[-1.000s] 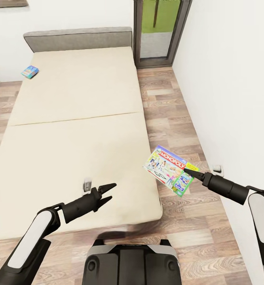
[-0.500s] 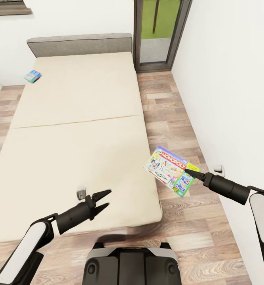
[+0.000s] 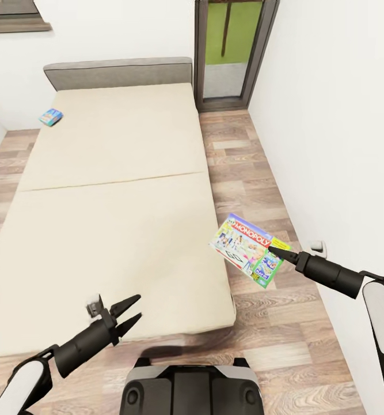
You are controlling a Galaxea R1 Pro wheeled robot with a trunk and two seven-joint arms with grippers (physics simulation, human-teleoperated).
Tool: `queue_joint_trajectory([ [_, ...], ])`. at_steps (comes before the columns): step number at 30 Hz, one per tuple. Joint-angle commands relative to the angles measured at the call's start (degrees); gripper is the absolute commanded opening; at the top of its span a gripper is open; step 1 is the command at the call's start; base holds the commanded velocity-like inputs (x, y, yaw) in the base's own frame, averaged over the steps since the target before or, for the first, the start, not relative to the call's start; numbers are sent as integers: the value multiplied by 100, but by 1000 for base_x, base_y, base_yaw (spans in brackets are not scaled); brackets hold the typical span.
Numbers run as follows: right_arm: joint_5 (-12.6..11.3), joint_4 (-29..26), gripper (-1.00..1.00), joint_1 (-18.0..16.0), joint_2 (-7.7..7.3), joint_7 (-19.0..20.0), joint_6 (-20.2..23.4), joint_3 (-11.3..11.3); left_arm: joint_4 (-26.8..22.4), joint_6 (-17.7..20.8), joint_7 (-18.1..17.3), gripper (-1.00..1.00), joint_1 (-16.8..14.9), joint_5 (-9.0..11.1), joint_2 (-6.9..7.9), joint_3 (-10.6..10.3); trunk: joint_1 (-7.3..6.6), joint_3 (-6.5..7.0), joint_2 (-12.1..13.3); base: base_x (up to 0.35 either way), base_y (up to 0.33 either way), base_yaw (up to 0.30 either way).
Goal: Put all the toys in the child's room - the three board games (two on the bed and one on the table), the two jigsaw puzzles on the table, and the tennis ball on the table - inside the toy box on the table in the child's room.
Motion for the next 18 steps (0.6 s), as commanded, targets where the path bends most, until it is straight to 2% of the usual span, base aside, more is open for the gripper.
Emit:
queue_joint_trajectory([
  [1,31,-1,-100,-4,0,41,25,-7,0,26,-23,100,1,-10,0,9,4,4,-8,0,0,0],
  [4,32,-2,-100,0,6,43,25,24,1,-51,-470,100,225,-374,-8,269,4,31,-8,0,0,0],
  [5,32,-2,-100,0,6,43,25,24,1,-51,-470,100,225,-374,-8,269,4,41,-8,0,0,0],
  [9,33,-9,-100,63,9,44,25,110,1,-161,-880,100,397,-770,-21,449,4,78,-8,0,0,0],
  [10,33,-9,-100,63,9,44,25,110,1,-161,-880,100,397,-770,-21,449,4,87,-8,0,0,0],
  [13,34,-12,-100,104,9,45,25,174,1,-215,-1028,100,514,-1004,-31,504,4,115,-8,0,0,0],
  [18,34,-13,-100,125,10,45,25,212,1,-250,-1108,100,628,-1194,-50,520,4,161,-8,0,0,0],
])
